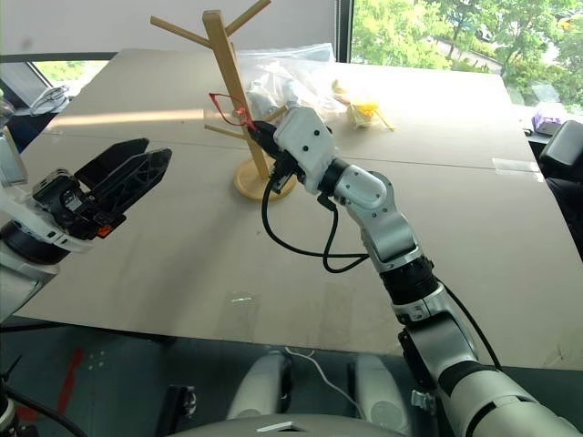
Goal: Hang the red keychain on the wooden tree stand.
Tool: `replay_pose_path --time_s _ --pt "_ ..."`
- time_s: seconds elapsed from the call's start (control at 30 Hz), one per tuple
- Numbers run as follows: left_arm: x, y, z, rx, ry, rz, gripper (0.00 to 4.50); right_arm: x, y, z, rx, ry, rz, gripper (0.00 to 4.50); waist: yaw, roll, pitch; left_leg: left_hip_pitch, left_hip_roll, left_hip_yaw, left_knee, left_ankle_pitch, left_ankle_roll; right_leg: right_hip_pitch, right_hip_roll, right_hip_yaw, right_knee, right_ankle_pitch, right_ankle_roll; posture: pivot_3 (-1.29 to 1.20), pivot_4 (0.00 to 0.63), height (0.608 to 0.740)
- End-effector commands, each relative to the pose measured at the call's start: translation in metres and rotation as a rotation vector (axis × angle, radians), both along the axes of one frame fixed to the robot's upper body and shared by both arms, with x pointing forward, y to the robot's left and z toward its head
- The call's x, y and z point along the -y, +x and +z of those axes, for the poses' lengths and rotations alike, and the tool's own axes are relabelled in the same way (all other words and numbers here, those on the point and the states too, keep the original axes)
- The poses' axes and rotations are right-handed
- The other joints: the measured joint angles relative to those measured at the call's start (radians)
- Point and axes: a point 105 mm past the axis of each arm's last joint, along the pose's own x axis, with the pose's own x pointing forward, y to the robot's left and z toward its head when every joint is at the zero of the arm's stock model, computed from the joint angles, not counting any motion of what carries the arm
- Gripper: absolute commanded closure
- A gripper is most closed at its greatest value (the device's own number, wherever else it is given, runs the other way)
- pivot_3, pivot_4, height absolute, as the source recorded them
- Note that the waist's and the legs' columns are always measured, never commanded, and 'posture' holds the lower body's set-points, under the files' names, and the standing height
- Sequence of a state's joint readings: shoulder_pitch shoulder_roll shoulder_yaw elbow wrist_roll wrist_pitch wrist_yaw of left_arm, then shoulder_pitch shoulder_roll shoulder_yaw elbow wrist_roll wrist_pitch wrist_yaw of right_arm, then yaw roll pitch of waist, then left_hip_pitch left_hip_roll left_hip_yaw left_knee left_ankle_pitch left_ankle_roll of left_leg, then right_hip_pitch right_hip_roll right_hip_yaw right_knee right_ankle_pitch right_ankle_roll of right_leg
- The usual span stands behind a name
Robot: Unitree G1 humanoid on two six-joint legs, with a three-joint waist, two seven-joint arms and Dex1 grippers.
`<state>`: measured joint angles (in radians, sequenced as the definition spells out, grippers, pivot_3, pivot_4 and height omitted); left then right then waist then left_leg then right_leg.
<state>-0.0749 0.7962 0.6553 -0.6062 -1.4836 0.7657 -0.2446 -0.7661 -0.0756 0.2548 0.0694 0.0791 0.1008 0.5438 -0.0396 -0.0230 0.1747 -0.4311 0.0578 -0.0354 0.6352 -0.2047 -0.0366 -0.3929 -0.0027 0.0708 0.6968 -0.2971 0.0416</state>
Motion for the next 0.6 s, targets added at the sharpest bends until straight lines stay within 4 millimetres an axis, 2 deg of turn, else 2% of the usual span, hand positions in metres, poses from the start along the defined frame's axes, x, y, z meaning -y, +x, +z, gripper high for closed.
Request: replay_pose_path --time_s 0.03,0.33,0.43,0.53,0.6 --pt "0.002 -0.003 0.007 0.042 0.018 -0.004 0.00 -0.003 -0.001 0.009 0.032 -0.004 -0.004 4.43 0.000 0.000 0.000 0.000 0.000 0.000 0.000 0.000 0.000 0.000 0.000 0.000 0.000 0.000 0.000 0.00 0.150 0.740" --pt "0.003 -0.004 0.007 0.042 0.029 0.002 0.00 -0.004 0.010 -0.004 -0.061 -0.045 -0.044 4.43 0.000 0.000 0.000 0.000 0.000 0.000 0.000 0.000 0.000 0.000 0.000 0.000 0.000 0.000 0.000 0.00 0.150 0.740" --pt "-0.002 0.001 0.006 0.032 0.037 0.039 0.00 -0.002 0.012 -0.008 -0.093 -0.064 -0.048 4.43 0.000 0.000 0.000 0.000 0.000 0.000 0.000 0.000 0.000 0.000 0.000 0.000 0.000 0.000 0.000 0.00 0.150 0.740" --pt "-0.002 0.004 0.004 0.019 0.049 0.038 0.00 0.001 0.009 -0.011 -0.128 -0.074 -0.020 3.39 0.000 0.000 0.000 0.000 0.000 0.000 0.000 0.000 0.000 0.000 0.000 0.000 0.000 0.000 0.000 0.00 0.150 0.740" --pt "-0.001 0.006 0.003 0.008 0.058 0.035 0.00 0.006 0.006 -0.010 -0.141 -0.084 -0.009 2.49 0.000 0.000 0.000 0.000 0.000 0.000 0.000 0.000 0.000 0.000 0.000 0.000 0.000 0.000 0.000 0.00 0.150 0.740"
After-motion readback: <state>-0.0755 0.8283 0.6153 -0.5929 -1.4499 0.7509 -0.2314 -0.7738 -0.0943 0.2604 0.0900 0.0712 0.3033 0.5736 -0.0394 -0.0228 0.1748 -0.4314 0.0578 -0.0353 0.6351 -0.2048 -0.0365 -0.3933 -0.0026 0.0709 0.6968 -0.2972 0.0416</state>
